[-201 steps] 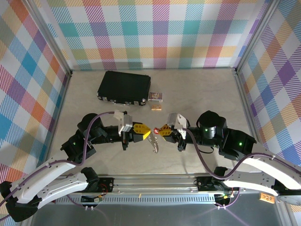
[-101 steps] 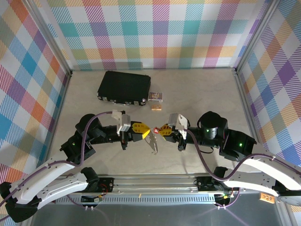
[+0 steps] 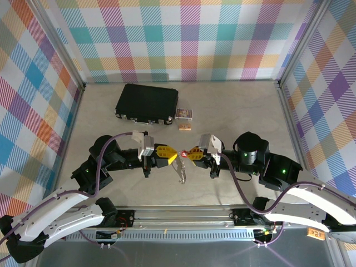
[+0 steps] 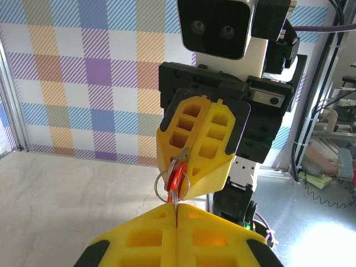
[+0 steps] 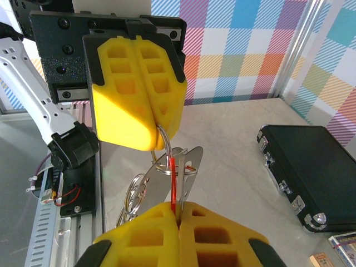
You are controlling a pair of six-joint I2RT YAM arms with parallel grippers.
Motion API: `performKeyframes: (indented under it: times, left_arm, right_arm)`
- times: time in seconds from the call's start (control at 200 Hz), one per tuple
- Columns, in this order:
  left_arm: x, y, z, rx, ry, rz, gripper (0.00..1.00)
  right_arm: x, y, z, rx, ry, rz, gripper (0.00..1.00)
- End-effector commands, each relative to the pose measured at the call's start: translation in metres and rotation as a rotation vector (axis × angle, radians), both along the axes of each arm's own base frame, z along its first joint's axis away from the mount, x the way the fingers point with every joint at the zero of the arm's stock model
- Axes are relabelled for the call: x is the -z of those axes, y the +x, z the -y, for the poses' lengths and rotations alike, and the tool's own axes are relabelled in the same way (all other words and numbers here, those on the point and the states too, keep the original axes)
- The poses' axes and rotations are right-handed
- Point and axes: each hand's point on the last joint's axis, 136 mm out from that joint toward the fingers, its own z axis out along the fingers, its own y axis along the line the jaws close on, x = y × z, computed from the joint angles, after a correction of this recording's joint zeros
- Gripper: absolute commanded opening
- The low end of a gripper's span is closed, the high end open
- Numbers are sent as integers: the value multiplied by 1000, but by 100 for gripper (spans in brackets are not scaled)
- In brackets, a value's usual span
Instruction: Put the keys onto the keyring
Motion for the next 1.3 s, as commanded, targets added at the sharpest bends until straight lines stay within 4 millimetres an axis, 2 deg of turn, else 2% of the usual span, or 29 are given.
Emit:
performKeyframes:
  times: [0.0,0.4,0.895,1.29]
  left_arm:
    - [-8,-4,1,19,-31,21,0]
    - [-6,-10,7,83,-8,5,0]
    - [-26,-14,-3,59,-64,56,0]
    - [-14,-8,5,62,-17,22,0]
  right_arm:
    - [-8,-3,-3,-20,29,25,0]
    - [-4,-3,-5,-26,16,22,0]
    - [-3,1,-2,-1,14,34,0]
    - [-9,-4,-3,-30,26,35,0]
